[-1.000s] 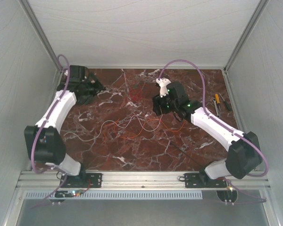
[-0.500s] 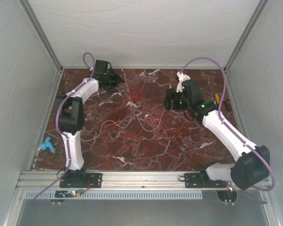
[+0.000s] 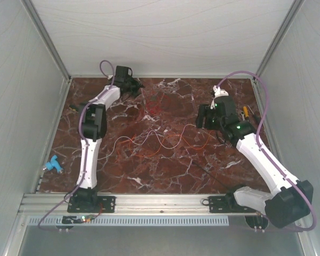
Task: Zip-tie the wires
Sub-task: Untie the cable at the center of the board.
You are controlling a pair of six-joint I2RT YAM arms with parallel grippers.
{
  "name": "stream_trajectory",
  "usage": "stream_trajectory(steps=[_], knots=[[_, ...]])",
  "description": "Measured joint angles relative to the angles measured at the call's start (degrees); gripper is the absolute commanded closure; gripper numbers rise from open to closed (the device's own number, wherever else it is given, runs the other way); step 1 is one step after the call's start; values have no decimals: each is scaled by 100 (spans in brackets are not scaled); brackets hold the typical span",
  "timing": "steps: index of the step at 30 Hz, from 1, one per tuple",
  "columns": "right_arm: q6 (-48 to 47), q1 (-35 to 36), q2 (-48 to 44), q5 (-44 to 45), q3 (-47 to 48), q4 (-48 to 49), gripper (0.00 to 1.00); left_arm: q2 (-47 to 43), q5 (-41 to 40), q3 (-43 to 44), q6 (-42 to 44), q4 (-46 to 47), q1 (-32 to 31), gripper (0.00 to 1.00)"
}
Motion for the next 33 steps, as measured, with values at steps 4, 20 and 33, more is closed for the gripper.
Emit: stream_trajectory(steps=[4,20,33], knots=[[42,-114,-122,136,-11,-92,34,175,-28,208,-17,-52,-7,62],[81,-306,-254,271,-52,-256,33,780,201,695,-57,-105,-37,100],[76,-317,-251,177,-52,-251,33,533,63,695,101,-216,-52,93]])
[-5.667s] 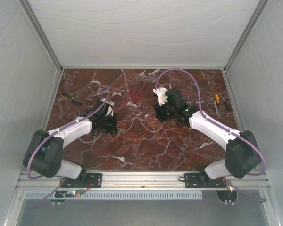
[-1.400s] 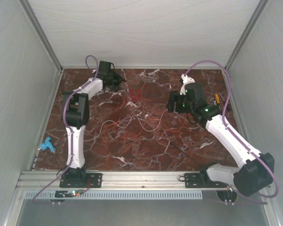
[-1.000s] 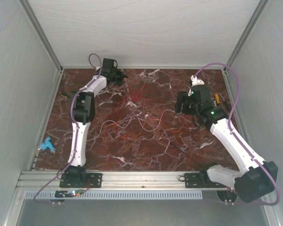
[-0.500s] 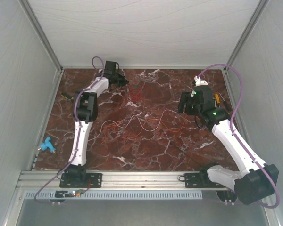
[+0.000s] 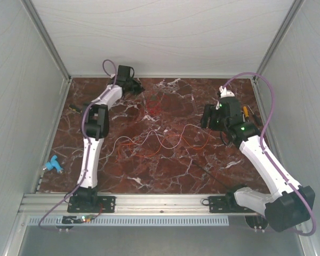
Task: Zip-tie the wires
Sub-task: Untie the cable at the center of the board.
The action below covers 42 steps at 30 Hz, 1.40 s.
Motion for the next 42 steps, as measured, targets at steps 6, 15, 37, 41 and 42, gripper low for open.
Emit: stream_trajectory(steps=[6,15,37,41,42], knots=[[0,0,-2,-125,-33,7,33,-400,-33,-116,120,31,0,81],[0,0,-136,-195,-164,-11,33,-579,74,-686,345,68,0,100],[81,-2,-190,-376,-192,-22,33,-807,-186,-365,817,-87,17,61],[81,-2,-197,-382,-192,-24,33,-785,-170,-361,881,-192,66,61],[81,-2,-203,-380,-192,-24,33,-772,-151,-361,881,-199,68,61]])
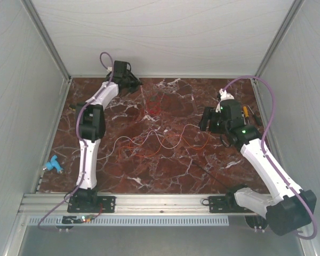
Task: Zip-tie the wires
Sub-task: Untie the cable at the center of the board.
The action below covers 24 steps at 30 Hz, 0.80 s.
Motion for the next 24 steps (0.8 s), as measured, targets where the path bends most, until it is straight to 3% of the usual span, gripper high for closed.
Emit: stream_trajectory(steps=[12,14,17,24], knots=[[2,0,-33,31,-35,-70,33,623,133,251,-70,-68,13,67],[2,0,-4,48,-35,-79,33,726,133,293,-107,-87,13,76],[0,0,59,61,-33,-87,33,809,142,295,-184,-107,13,100],[-57,0,216,85,28,-181,33,859,129,485,-299,-153,13,100]])
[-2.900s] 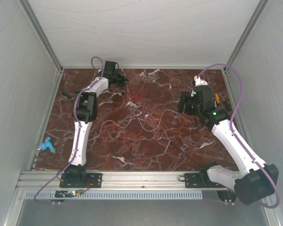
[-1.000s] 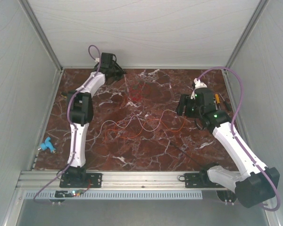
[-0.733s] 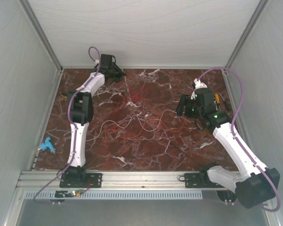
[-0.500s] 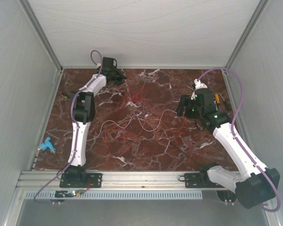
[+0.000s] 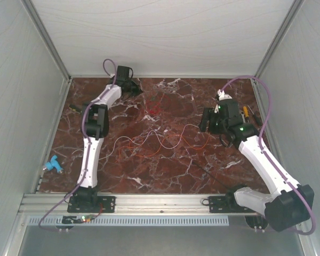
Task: Zip-tie the wires
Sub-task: Untie the cable at the center of the board.
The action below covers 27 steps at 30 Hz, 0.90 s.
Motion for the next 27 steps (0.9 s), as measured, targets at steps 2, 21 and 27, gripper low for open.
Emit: stream_trajectory(steps=[2,21,27], knots=[[-28,0,17,2,33,4,33,-11,-50,83,-31,26,0,100],[-162,0,87,-363,39,240,33,-1655,-20,101,26,1207,0,100],[-236,0,7,-461,39,402,33,-2214,498,87,474,2127,-13,100]])
